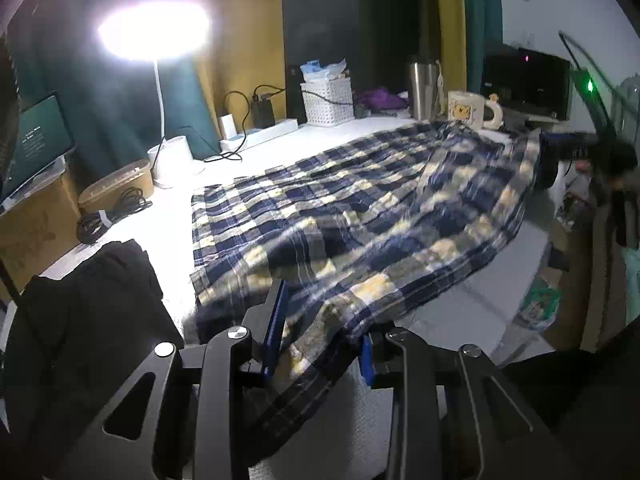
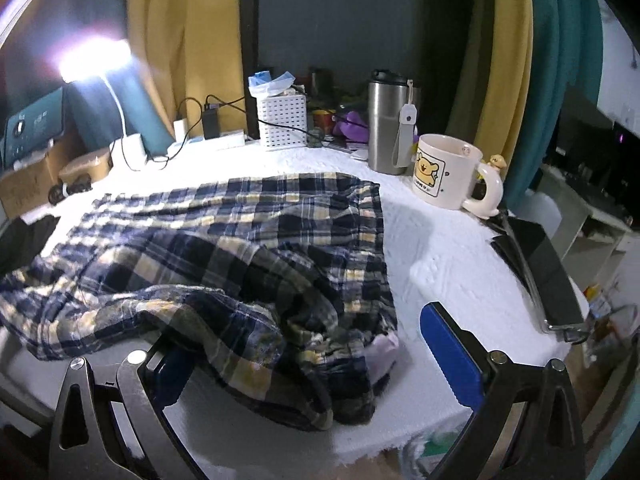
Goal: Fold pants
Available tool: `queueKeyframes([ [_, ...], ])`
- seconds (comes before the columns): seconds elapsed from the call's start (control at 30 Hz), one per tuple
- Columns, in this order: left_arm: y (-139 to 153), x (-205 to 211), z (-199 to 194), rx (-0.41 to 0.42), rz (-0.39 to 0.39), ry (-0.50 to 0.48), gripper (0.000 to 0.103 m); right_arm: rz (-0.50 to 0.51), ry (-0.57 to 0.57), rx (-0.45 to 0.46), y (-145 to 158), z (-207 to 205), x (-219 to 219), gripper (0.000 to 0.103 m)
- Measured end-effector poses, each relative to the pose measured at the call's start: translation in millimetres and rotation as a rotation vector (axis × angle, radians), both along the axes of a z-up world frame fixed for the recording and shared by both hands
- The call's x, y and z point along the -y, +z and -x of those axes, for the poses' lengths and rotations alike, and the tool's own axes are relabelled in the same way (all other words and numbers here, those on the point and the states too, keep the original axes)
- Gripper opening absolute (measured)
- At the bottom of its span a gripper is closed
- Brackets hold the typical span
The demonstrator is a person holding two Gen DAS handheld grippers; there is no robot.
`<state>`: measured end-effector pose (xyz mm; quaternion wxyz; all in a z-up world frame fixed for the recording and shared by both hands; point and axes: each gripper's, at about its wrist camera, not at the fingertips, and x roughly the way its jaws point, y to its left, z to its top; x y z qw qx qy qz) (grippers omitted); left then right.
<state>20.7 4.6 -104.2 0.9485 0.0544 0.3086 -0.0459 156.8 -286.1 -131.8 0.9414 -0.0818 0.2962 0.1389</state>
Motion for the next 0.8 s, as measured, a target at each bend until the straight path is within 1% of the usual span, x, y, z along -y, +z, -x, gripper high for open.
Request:
queueKeyframes([
  [0.03, 0, -2, -1, 0.0, 0.011, 0.006, 0.031, 0.042, 0.007, 0.04, -4, 9, -4, 0.103],
  [0.07, -1, -5, -2, -0.004, 0.033, 0.017, 0.031, 0.042, 0.007, 0.04, -4, 9, -4, 0.103],
  [0.1, -1, -7, -2, -0.007, 0.045, 0.023, 0.031, 0.063, 0.016, 0.051, -6, 12, -7, 0.103],
  [0.13, -1, -9, -2, -0.006, 0.057, 0.029, 0.028, 0.08, 0.026, 0.056, -9, 15, -10, 0.103],
  [0.17, -2, -10, -2, -0.006, 0.068, 0.025, 0.011, 0.098, 0.036, 0.063, -11, 18, -13, 0.103],
  [0.2, -3, -11, -3, -0.014, 0.072, 0.023, 0.003, 0.136, 0.045, 0.073, -16, 21, -17, 0.103],
  [0.27, -5, -10, -3, -0.017, 0.062, 0.029, 0.003, 0.212, 0.06, 0.076, -28, 26, -24, 0.103],
  [0.33, -5, -11, -3, -0.021, 0.061, 0.031, 0.003, 0.242, 0.063, 0.074, -37, 31, -24, 0.102],
  [0.37, -5, -11, -2, -0.021, 0.058, 0.032, 0.003, 0.254, 0.041, 0.113, -37, 38, -20, 0.098],
  [0.43, -4, -10, -2, -0.018, 0.05, 0.032, 0.003, 0.258, 0.039, 0.124, -36, 41, -19, 0.087],
  [0.5, -2, -10, -1, -0.01, 0.046, 0.03, 0.003, 0.281, 0.039, 0.148, -34, 47, -18, 0.087],
  [0.57, 0, -9, -1, -0.001, 0.045, 0.025, 0.003, 0.359, 0.072, 0.198, -36, 56, -28, 0.087],
  [0.67, 1, -6, -1, 0.007, 0.036, 0.021, 0.003, 0.379, 0.094, 0.206, -39, 57, -35, 0.086],
  [0.7, 0, -6, -1, 0.005, 0.034, 0.022, 0.003, 0.349, 0.12, 0.188, -42, 55, -37, 0.082],
  [0.73, -1, -6, -2, 0.002, 0.032, 0.024, 0.003, 0.349, 0.12, 0.188, -42, 55, -37, 0.071],
  [0.77, -2, -7, -2, -0.001, 0.03, 0.027, 0.003, 0.349, 0.118, 0.179, -45, 53, -38, 0.062],
  [0.8, -3, -7, -2, -0.002, 0.027, 0.027, 0.003, 0.349, 0.119, 0.169, -47, 51, -39, 0.058],
])
